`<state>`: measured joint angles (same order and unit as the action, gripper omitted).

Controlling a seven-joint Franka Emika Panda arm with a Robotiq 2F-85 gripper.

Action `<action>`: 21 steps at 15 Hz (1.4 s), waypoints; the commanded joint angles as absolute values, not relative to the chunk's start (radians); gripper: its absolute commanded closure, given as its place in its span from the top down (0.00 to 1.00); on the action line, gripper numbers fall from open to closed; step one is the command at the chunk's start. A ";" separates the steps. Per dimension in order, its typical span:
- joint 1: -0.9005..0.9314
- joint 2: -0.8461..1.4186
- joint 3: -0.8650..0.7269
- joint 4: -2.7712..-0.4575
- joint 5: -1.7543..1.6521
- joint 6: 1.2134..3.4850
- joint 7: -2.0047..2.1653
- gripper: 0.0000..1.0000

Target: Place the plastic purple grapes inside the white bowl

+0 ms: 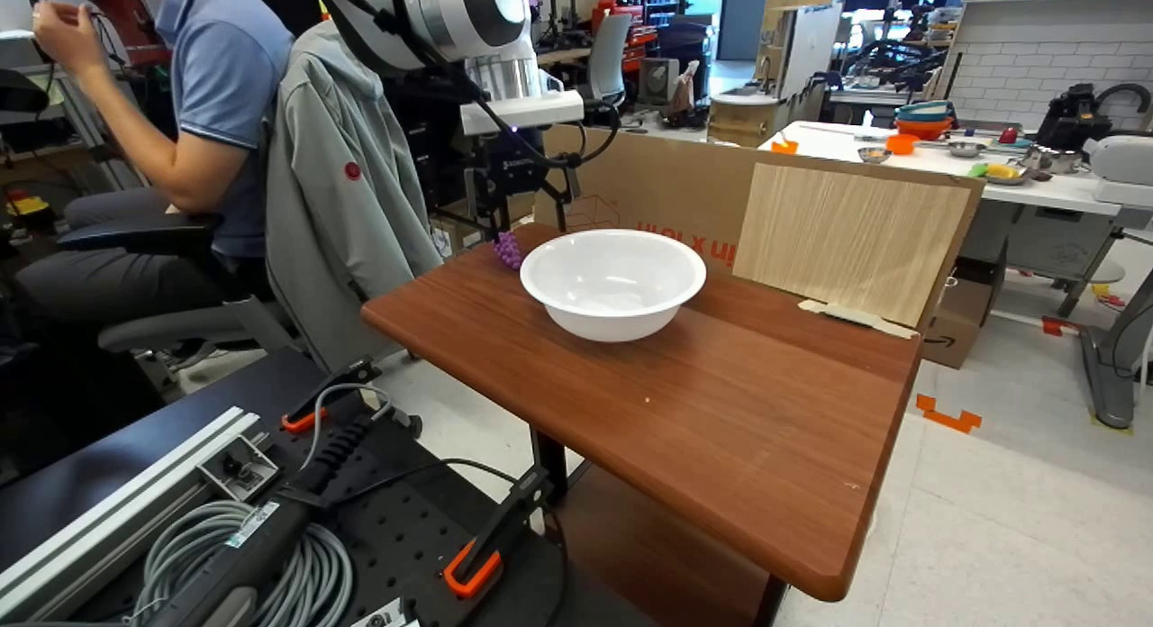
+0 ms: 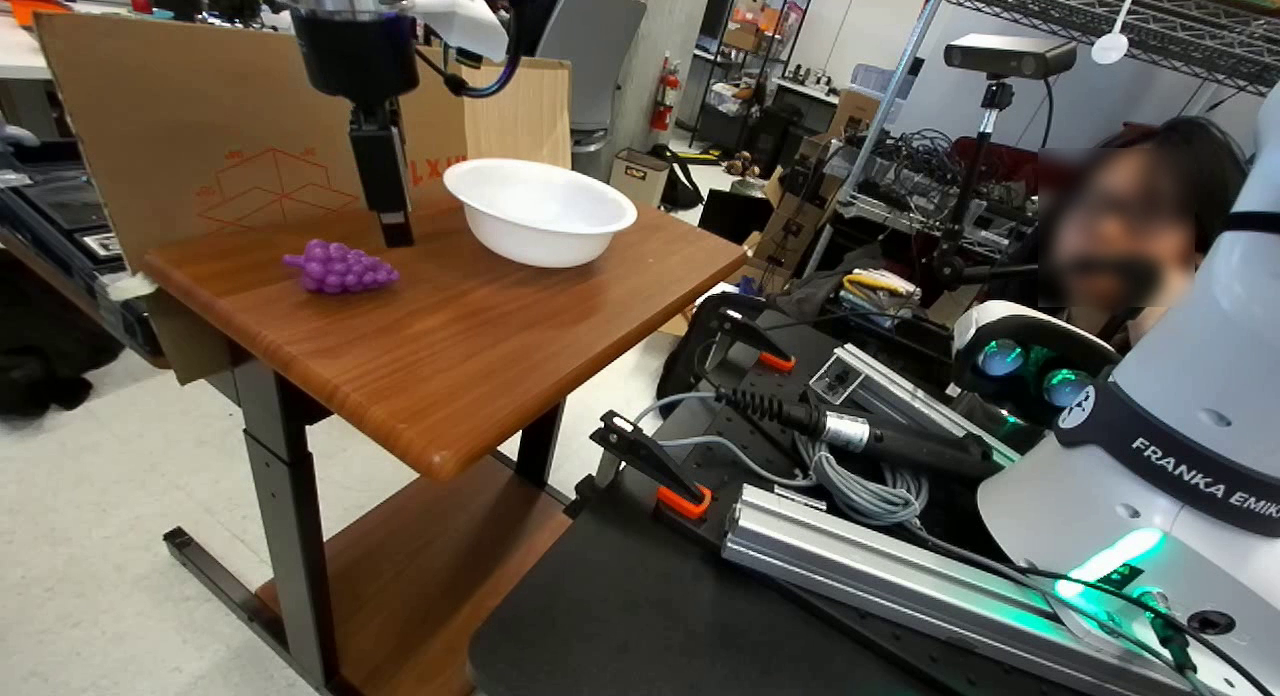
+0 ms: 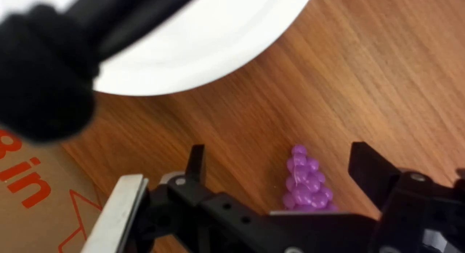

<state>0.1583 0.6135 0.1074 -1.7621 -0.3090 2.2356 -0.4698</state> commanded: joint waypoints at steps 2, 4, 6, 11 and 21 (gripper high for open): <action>0.177 0.678 0.103 -1.659 -0.351 2.183 -0.451 1.00; 0.177 0.686 0.105 -1.643 -0.357 2.150 -0.468 1.00; 0.166 0.697 0.123 -1.623 -0.342 2.096 -0.519 1.00; 0.163 0.717 0.142 -1.580 -0.345 1.993 -0.617 1.00; 0.160 0.702 0.140 -1.585 -0.336 1.922 -0.603 1.00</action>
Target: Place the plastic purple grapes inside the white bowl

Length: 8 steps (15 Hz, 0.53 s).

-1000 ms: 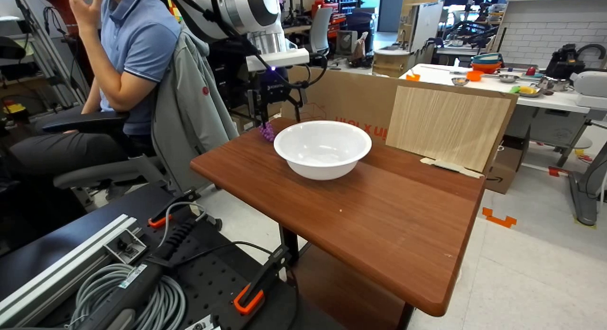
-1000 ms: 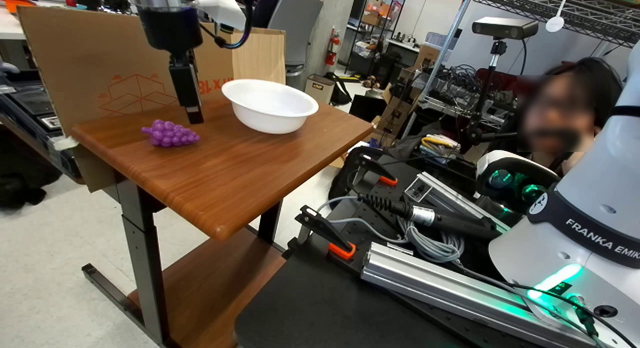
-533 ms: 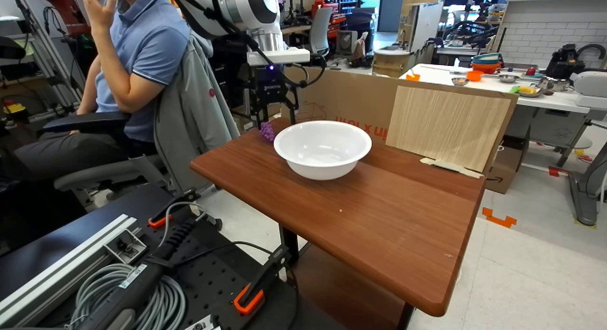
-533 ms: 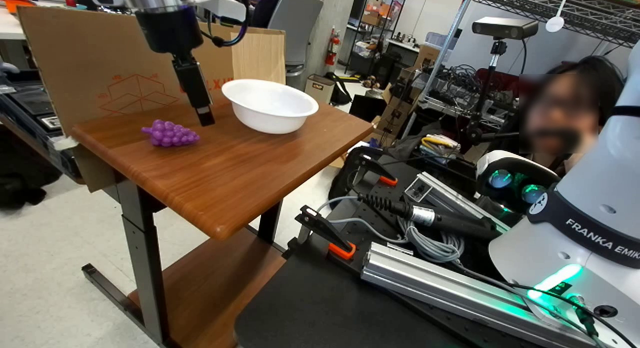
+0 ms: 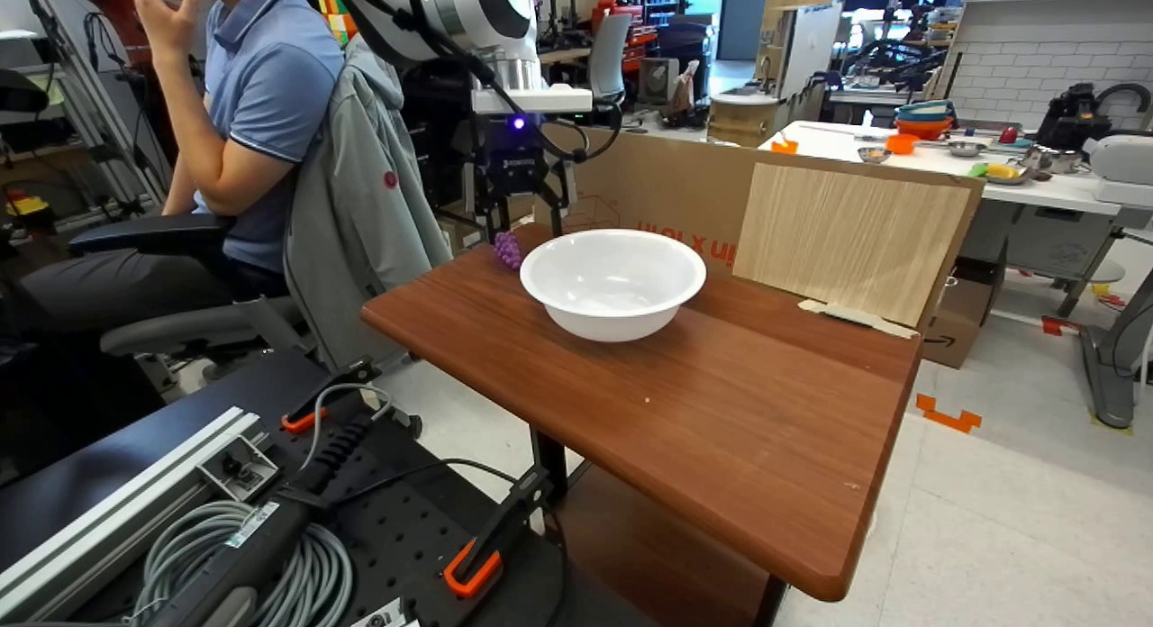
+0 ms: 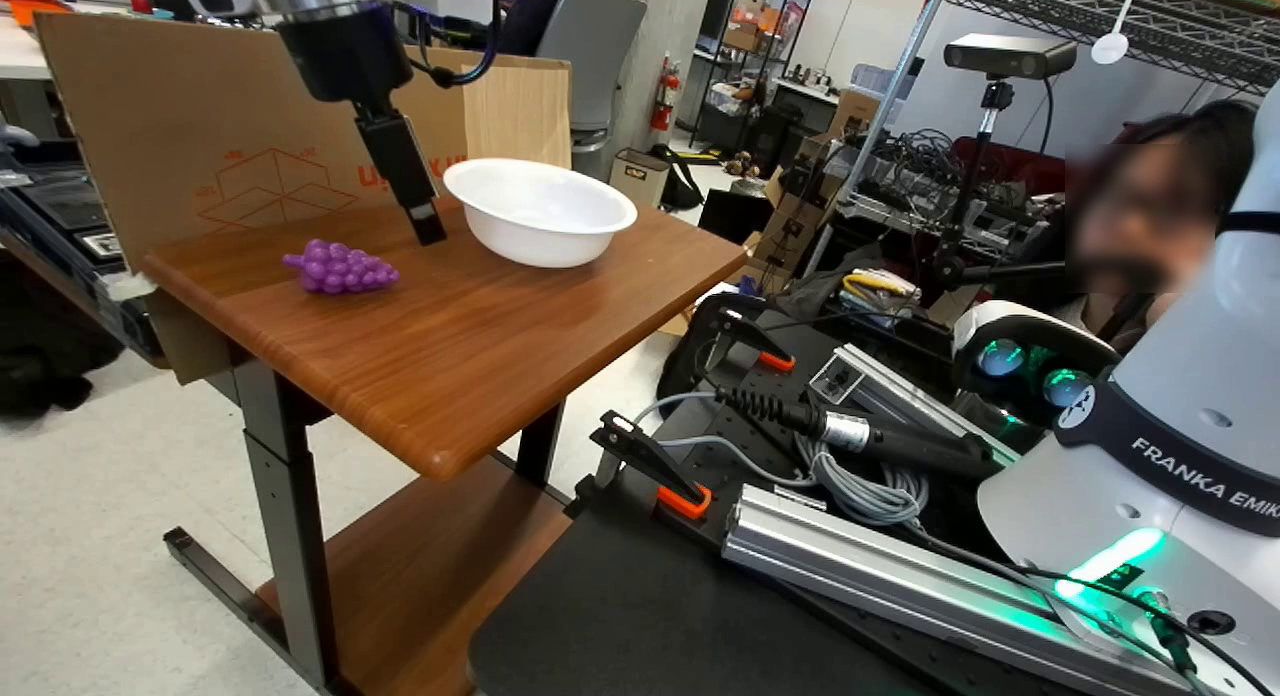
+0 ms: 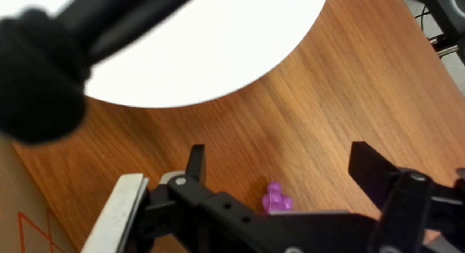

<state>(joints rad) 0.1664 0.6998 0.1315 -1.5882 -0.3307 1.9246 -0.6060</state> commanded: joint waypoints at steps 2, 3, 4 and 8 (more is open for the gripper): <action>0.161 0.707 0.140 -1.575 -0.336 1.898 -0.607 1.00; 0.161 0.708 0.140 -1.573 -0.336 1.898 -0.607 1.00; 0.158 0.707 0.144 -1.577 -0.329 1.911 -0.607 1.00; 0.120 0.654 0.124 -1.603 -0.365 1.930 -0.668 1.00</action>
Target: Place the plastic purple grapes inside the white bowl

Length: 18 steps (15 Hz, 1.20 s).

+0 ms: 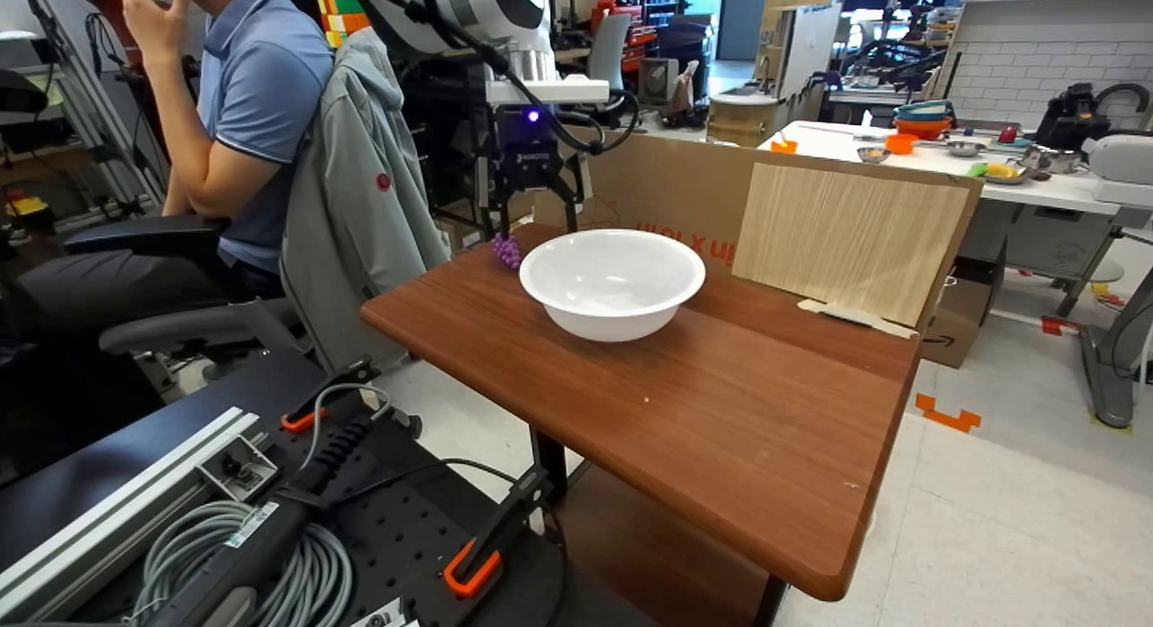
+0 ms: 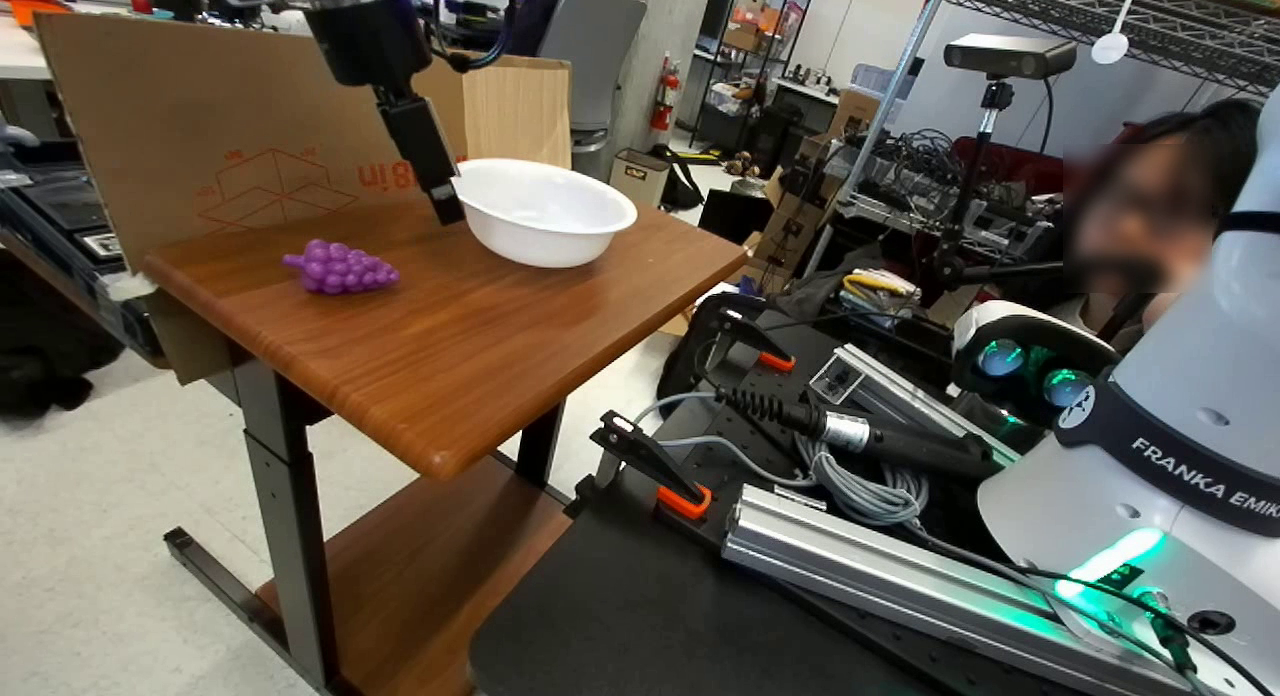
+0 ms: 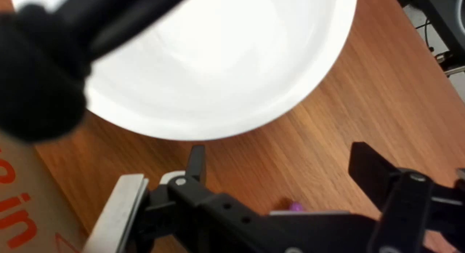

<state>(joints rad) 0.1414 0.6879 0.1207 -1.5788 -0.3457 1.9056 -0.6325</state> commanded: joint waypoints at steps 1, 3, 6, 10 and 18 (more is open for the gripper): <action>0.114 0.644 0.124 -1.616 -0.364 1.944 -0.666 1.00; 0.106 0.618 0.134 -1.661 -0.370 1.961 -0.706 1.00; 0.106 0.603 0.138 -1.688 -0.374 1.955 -0.768 1.00; 0.112 0.589 0.134 -1.710 -0.384 1.940 -0.813 1.00; 0.118 0.610 0.130 -1.687 -0.372 1.926 -0.788 1.00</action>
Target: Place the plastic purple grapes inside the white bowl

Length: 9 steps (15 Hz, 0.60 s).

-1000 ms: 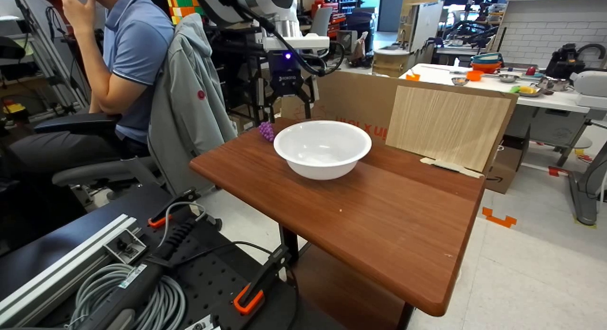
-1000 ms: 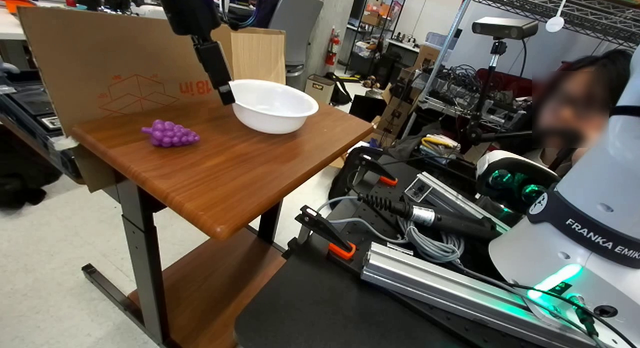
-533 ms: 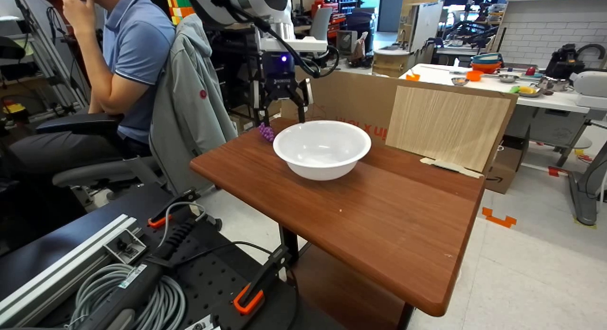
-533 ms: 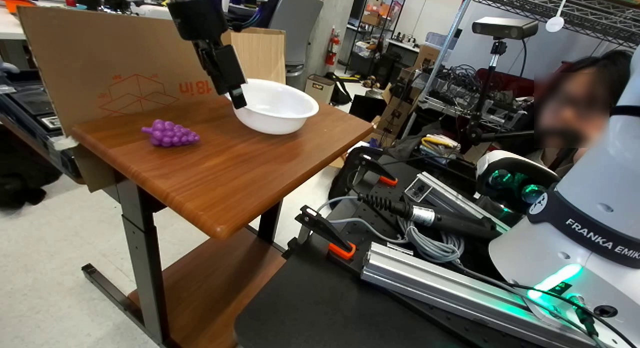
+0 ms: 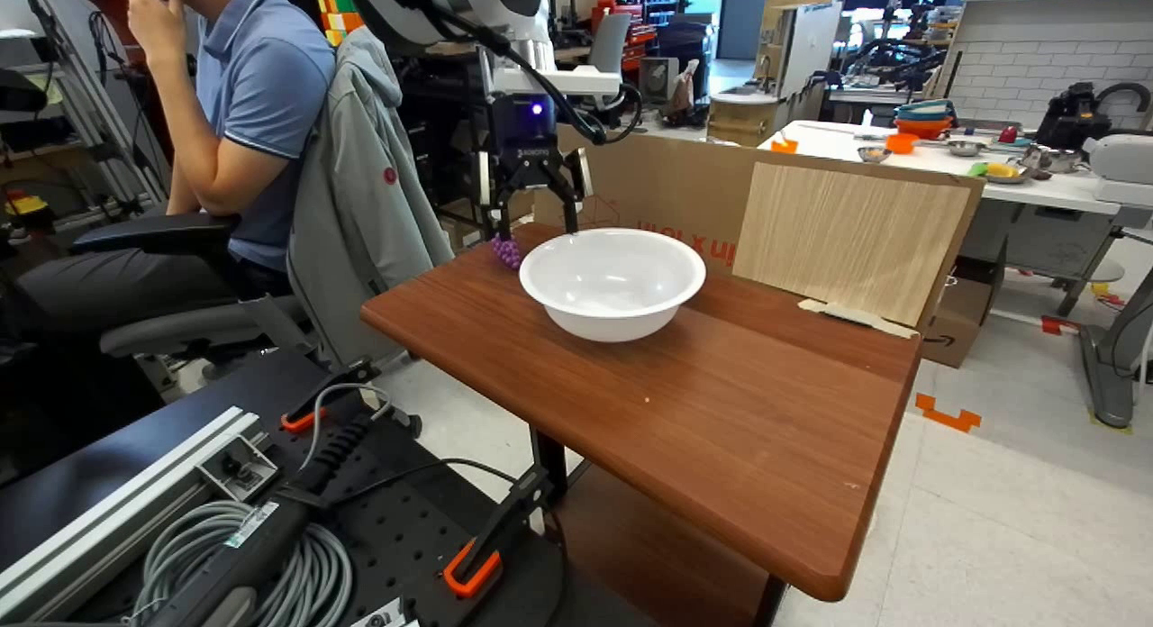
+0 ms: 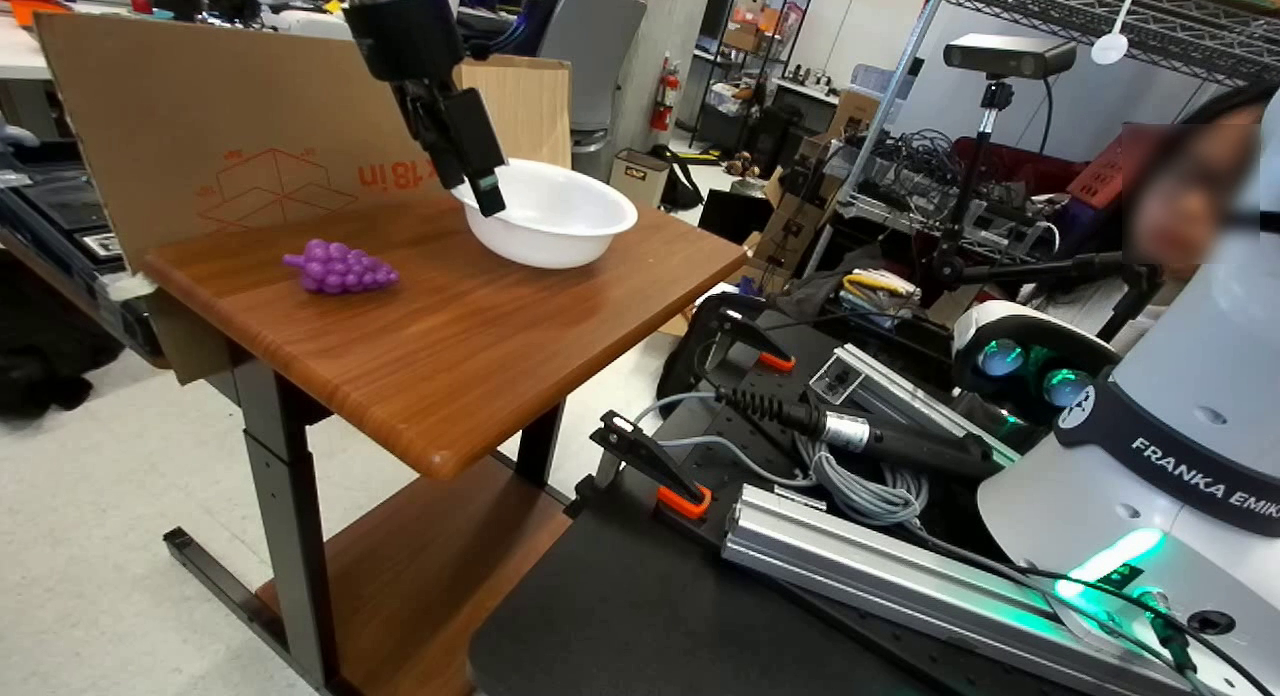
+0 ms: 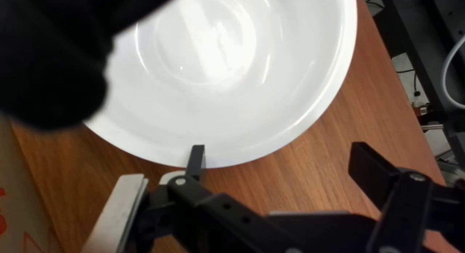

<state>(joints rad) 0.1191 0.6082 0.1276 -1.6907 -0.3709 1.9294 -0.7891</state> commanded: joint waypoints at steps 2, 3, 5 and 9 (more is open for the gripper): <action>0.118 0.609 0.130 -1.691 -0.372 1.926 -0.788 1.00; 0.118 0.609 0.130 -1.691 -0.372 1.926 -0.788 1.00; 0.118 0.608 0.130 -1.692 -0.372 1.926 -0.788 1.00; 0.115 0.631 0.149 -1.682 -0.352 2.049 -0.779 1.00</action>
<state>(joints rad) 0.1192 0.6091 0.1293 -1.6951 -0.3683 1.9536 -0.7889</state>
